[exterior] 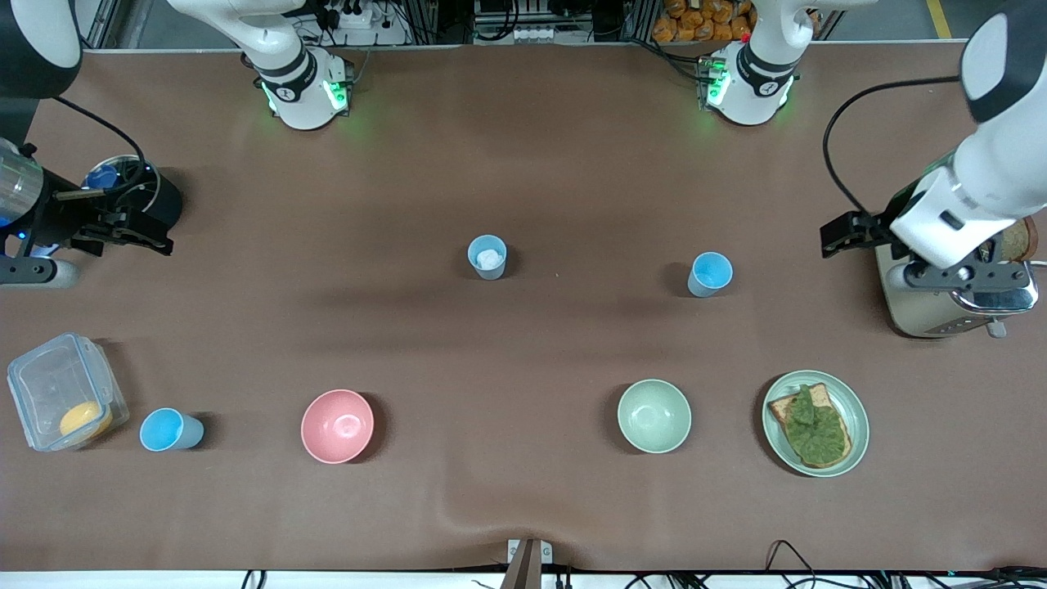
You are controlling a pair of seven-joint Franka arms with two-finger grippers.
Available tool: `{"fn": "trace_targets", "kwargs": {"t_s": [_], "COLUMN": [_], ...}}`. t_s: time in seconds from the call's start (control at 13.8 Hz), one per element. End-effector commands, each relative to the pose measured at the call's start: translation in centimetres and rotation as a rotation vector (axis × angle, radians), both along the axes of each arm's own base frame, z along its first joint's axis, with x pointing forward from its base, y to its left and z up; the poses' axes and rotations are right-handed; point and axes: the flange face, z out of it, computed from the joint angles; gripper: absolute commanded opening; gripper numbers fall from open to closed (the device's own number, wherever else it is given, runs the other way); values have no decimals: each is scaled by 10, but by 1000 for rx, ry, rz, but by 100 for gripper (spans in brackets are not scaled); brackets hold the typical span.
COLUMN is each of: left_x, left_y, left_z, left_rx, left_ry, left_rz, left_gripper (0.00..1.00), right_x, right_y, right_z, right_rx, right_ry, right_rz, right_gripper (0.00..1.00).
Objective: Stack blue cups with both arms
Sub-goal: 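Move the left gripper over the blue cup near the toaster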
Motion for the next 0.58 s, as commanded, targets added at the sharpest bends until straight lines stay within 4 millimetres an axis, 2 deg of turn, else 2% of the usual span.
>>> {"fn": "trace_targets", "kwargs": {"t_s": [0.0, 0.15, 0.36, 0.44, 0.51], "left_x": [3, 3, 11, 12, 13], "left_y": [-4, 1, -7, -13, -23], "left_z": [-44, -71, -101, -103, -115], "left_rx": [14, 5, 7, 7, 6], "left_ry": [47, 81, 98, 93, 97], "left_rz": [-9, -30, -31, -32, -45], "left_gripper": [100, 100, 100, 100, 100], "right_x": [-10, -9, -10, -10, -10], "right_y": [-2, -1, -2, -3, -2], "right_z": [4, 4, 4, 4, 4], "right_rx": [0, 0, 0, 1, 2], "right_ry": [-2, -3, -2, -2, 0], "right_rz": [-3, -1, -1, -1, 0], "right_gripper": [100, 100, 100, 100, 100]}}
